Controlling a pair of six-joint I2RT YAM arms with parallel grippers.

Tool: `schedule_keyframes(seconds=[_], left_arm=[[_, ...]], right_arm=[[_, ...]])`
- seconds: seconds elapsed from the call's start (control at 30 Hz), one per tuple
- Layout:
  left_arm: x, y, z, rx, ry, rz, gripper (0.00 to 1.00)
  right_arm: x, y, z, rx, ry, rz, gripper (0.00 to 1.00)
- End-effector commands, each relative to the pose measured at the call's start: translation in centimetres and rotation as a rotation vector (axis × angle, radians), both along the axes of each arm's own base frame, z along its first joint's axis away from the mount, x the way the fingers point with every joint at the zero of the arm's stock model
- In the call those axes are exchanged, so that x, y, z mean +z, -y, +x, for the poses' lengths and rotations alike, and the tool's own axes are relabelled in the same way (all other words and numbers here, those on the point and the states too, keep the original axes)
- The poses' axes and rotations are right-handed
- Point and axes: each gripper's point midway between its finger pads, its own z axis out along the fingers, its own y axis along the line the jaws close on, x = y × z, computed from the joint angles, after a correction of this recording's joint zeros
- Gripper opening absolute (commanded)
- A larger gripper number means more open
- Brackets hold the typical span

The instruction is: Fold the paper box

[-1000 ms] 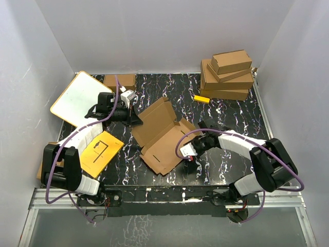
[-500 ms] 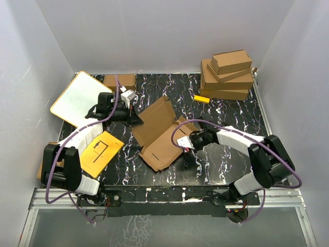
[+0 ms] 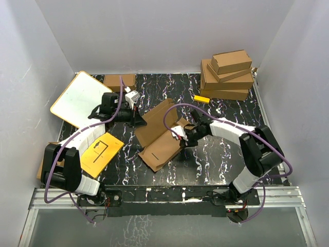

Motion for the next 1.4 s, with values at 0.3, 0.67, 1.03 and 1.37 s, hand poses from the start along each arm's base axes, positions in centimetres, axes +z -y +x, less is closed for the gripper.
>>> schedule_keyframes(seconds=[0.3,0.67,1.03,1.37], left_arm=[[0.2,1.1,-0.8,-0.06,-0.009,-0.023,0.0],[-0.4,0.8,-0.7,-0.047,-0.009,0.0,0.0],[-0.5,0.5,-0.6,-0.034,0.004,0.011,0.0],[-0.9,-0.3,-0.5,0.0,0.033,0.055,0.0]], right_arm=[[-0.9,-1.3,2.7,-0.148,-0.037,-0.036,0.18],[-1.9,-1.5,3.1,-0.21,-0.056,-0.061,0.23],[-2.3,-1.6,3.5,-0.275,-0.073,-0.069,0.28],[0.0,-1.3,2.0,-0.216,-0.089,-0.023,0.4]])
